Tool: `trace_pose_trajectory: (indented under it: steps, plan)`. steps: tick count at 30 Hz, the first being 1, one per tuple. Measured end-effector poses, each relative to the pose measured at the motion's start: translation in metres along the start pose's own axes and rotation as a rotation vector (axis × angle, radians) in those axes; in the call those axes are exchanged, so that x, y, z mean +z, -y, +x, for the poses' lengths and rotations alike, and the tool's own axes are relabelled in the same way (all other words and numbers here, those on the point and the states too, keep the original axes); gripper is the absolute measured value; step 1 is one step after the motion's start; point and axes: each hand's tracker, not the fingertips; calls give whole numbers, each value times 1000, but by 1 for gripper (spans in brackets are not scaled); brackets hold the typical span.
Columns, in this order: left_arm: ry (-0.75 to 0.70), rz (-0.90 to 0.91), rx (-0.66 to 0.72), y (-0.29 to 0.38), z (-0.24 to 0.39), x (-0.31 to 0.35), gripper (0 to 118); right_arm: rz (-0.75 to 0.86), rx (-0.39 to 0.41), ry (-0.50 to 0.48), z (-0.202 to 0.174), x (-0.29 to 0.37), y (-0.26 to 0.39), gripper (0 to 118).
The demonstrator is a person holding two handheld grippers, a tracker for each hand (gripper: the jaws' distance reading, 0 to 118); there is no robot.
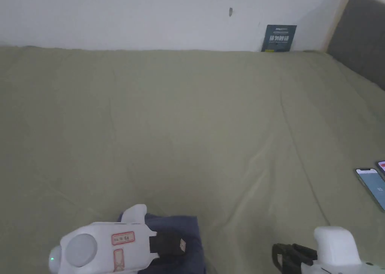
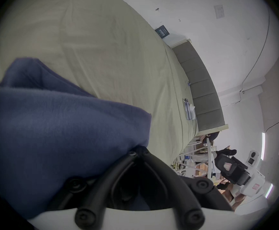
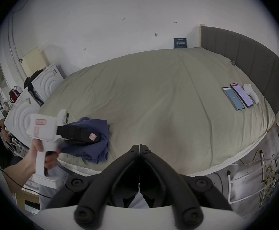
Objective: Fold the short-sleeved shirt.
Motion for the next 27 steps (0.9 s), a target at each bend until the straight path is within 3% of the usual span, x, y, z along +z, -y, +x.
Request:
trace_pose_trajectory:
  steps: [3,6,9,12,18,21,22,24,25,27]
  plan:
    - [6,66,-41,0,8,56,0,-42,51,-116,-19,-23,-15,0]
    - [-104,157,-31,2,-4,106,0,-120,50,-290,-37,-68,-31,0]
    - [-248,193,-3,7,-29,136,0,-219,-93,-554,-45,-125,-36,0]
    - [-355,195,41,14,-59,148,0,-326,-236,-735,-45,-178,-21,0]
    - [-276,126,147,14,-101,138,0,-423,-446,-871,-19,-228,14,0]
    - [-146,84,160,12,-107,131,3,-429,-393,-856,-19,-224,9,0]
    - [-105,78,139,10,-107,128,13,-429,-387,-860,-21,-220,9,0]
    - [28,17,125,8,-111,118,103,-439,-402,-864,-19,-222,8,0]
    - [109,-50,126,11,-111,114,118,-442,-409,-872,-18,-224,9,0]
    - [134,-14,176,4,-110,104,118,-441,-418,-878,-17,-225,12,0]
